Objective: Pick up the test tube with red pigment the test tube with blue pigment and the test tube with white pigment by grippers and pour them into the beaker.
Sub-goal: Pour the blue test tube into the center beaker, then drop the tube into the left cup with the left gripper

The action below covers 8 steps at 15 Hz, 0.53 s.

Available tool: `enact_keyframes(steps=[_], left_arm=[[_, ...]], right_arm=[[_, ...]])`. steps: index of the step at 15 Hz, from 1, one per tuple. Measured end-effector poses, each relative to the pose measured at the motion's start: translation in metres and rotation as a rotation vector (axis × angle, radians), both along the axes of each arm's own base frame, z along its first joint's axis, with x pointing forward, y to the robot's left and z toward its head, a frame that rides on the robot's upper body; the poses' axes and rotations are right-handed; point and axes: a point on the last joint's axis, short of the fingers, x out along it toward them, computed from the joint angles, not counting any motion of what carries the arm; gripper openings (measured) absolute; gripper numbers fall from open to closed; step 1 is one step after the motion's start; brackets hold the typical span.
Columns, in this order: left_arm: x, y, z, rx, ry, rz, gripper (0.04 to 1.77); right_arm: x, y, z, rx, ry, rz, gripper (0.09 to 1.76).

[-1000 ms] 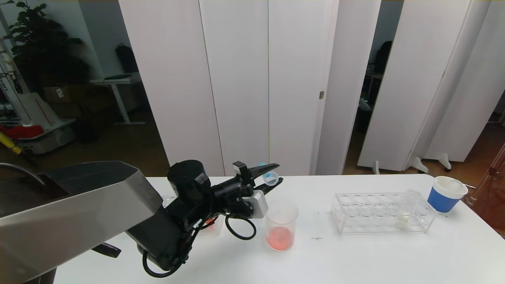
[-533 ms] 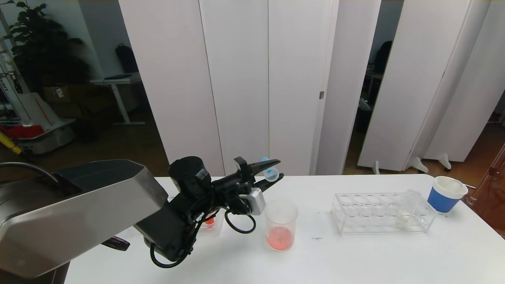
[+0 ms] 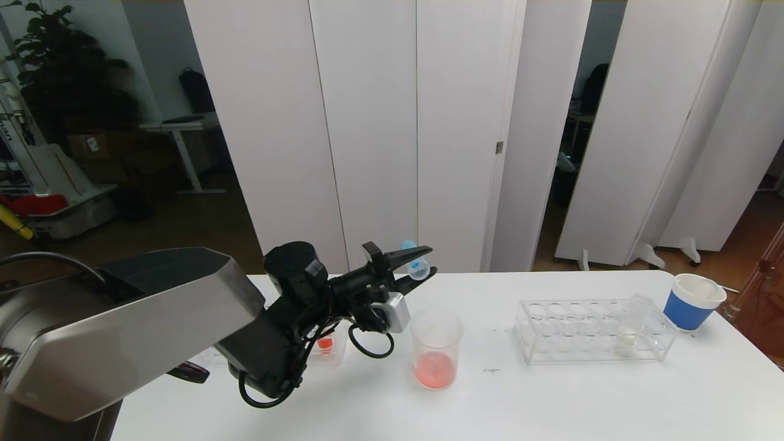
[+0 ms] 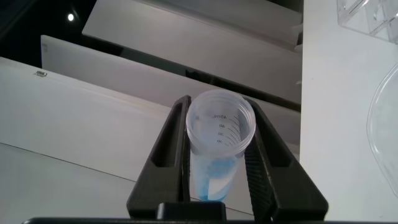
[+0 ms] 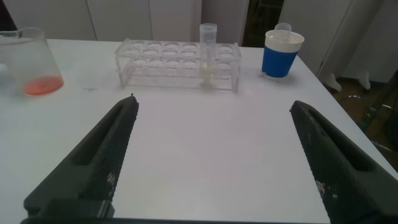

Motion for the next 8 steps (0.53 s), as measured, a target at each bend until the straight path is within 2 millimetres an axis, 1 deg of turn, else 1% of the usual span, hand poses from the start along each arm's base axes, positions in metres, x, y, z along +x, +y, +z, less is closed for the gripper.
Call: enact_keyframes(steps=[8], left_arm=[[-0.0011,-0.0005,0.0059,0.009,-0.048,0.005,0.58]], right_arm=[[0.0,0.0,0.0,0.001,0.0,-0.001,1.75]])
